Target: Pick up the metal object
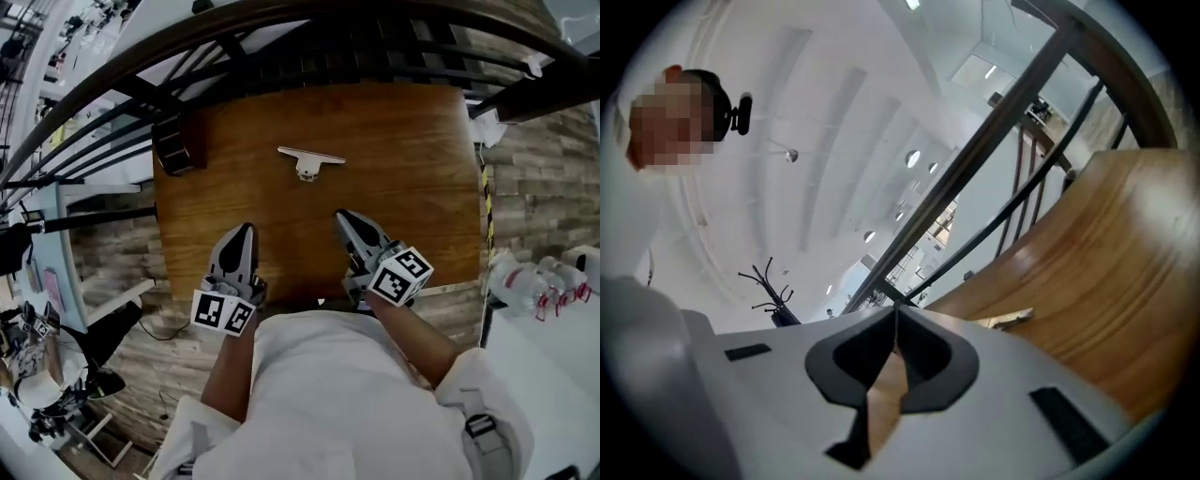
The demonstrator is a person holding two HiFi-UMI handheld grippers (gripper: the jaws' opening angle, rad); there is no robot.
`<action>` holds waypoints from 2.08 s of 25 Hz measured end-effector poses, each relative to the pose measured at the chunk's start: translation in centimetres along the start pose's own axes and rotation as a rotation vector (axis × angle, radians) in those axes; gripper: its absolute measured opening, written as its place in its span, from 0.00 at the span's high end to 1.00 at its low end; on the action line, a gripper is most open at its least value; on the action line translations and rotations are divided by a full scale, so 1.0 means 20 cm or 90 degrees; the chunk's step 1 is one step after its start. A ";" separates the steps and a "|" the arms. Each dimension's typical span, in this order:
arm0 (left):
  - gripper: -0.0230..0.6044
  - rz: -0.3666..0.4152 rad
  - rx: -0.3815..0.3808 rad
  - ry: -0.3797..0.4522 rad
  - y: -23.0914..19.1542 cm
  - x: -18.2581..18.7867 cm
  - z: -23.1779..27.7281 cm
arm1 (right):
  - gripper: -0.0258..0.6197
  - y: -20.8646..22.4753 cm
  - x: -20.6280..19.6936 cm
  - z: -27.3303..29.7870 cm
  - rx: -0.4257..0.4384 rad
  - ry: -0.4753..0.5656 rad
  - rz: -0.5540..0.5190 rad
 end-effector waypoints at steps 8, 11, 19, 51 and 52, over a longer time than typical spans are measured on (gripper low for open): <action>0.94 0.062 -0.012 -0.008 -0.10 0.03 0.07 | 0.92 0.10 -0.15 0.20 0.020 -0.026 0.170; 0.94 0.053 -0.033 -0.032 -0.20 -0.03 0.15 | 0.92 0.12 -0.16 0.31 0.030 -0.026 0.188; 0.94 -0.010 -0.043 -0.062 -0.39 -0.18 0.30 | 0.92 0.21 -0.30 0.34 0.007 -0.035 0.313; 0.94 -0.123 -0.114 -0.048 -0.66 -0.49 0.45 | 0.79 0.56 -0.58 0.71 -0.072 0.049 0.618; 0.94 -0.124 -0.114 -0.049 -0.66 -0.49 0.45 | 0.81 0.56 -0.58 0.72 -0.074 0.048 0.614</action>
Point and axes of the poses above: the fingertips, and each gripper's own axes: z forward along the fingers, y to its right, x out of its top, the point moved 1 cm from there along -z, backward along the fingers, and after that the axes turned 15 degrees about -z, right-handed, at the moved point
